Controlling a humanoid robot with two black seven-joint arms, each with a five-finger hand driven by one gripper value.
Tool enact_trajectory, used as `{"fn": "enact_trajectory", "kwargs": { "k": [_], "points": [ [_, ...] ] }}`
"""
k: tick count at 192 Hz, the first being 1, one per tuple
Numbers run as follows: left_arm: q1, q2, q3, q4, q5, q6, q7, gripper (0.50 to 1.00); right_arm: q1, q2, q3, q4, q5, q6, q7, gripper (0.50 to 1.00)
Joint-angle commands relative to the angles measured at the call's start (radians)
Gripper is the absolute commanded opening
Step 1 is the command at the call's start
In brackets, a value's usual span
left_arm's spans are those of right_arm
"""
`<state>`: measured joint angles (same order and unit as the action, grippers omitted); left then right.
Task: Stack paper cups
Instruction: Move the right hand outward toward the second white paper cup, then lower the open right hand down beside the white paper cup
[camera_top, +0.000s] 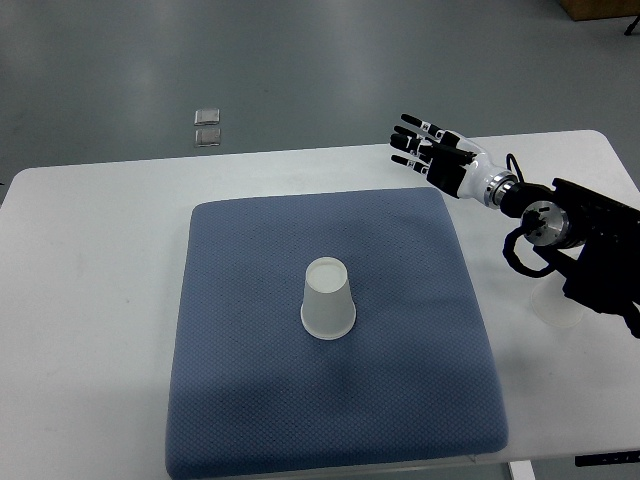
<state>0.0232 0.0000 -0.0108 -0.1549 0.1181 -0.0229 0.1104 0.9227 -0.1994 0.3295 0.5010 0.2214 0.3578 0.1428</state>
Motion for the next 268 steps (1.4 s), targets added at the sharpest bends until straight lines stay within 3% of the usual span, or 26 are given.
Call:
{"fn": "enact_trajectory", "kwargs": {
  "k": [1, 61, 101, 141, 187, 268],
  "points": [
    [0.000, 0.000, 0.000, 0.000, 0.000, 0.000, 0.000, 1.000, -0.001, 0.005, 0.008, -0.021, 0.000, 0.004, 0.000, 0.926],
    [0.001, 0.000, -0.003, -0.006, 0.000, 0.000, -0.001, 1.000, 0.001, -0.002, 0.011, -0.021, 0.004, 0.027, -0.002, 0.926],
    [-0.002, 0.000, 0.002, -0.002, -0.001, 0.000, -0.001, 1.000, -0.001, -0.012, 0.014, -0.021, 0.021, 0.125, 0.000, 0.926],
    [-0.002, 0.000, -0.003, -0.003, -0.001, 0.000, -0.001, 1.000, -0.001, -0.029, 0.043, -0.022, 0.000, 0.098, 0.003, 0.926],
    [-0.002, 0.000, 0.000, -0.003, -0.001, 0.000, -0.001, 1.000, -0.002, -0.075, 0.048, -0.021, 0.007, 0.253, 0.018, 0.926],
    [-0.002, 0.000, -0.002, -0.003, -0.001, 0.000, -0.001, 1.000, 0.039, -0.143, 0.040, -0.022, -0.059, 0.253, 0.026, 0.924]
  ]
}}
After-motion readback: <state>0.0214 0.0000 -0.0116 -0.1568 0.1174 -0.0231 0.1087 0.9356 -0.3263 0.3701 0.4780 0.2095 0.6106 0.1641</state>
